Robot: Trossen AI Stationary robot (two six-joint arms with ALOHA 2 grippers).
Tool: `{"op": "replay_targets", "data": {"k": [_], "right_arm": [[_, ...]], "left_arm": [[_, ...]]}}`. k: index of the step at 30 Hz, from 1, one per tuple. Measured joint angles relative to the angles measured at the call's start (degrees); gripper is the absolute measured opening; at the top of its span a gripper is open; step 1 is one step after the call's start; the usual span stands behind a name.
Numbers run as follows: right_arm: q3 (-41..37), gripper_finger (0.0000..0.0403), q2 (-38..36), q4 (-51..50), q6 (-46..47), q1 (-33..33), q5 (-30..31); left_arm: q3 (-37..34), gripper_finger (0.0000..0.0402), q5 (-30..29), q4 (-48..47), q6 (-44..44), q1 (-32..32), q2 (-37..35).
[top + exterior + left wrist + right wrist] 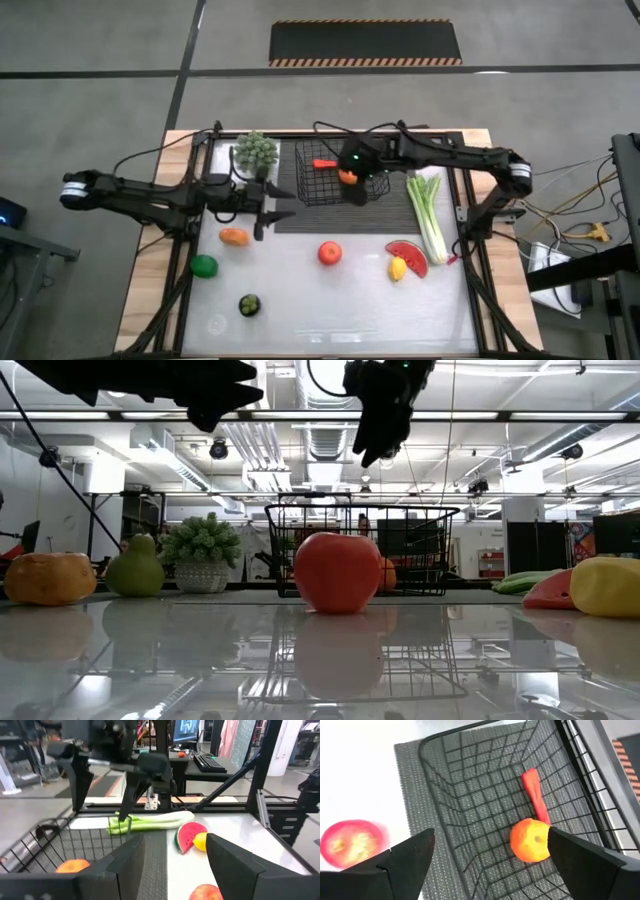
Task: Build produce basket
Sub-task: Put the yellow mango into the black wire basket
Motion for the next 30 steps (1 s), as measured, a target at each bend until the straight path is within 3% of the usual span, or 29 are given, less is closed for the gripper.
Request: {"op": "replay_targets", "data": {"k": [8,17,22,30], "right_arm": [[-14.16,0.0368,-9.72,18.32,-3.86,4.12,-0.67],[-35.65,0.0368,-20.75,46.58,-14.87,10.34,-12.33],[-43.16,0.0368,-25.44,54.98,-16.11,13.57,-12.78],[-46.92,0.0368,-28.72,56.31,-14.26,14.72,-13.08]], "left_arm": [[0.02,0.0193,-0.02,-0.06,-2.58,-0.94,2.7],[0.04,0.0193,-0.13,-5.76,-12.82,-3.86,4.92],[2.57,0.0193,0.07,-17.79,-23.01,-5.59,3.21],[7.88,0.0193,0.15,-47.73,-37.73,-6.52,3.23]]}}
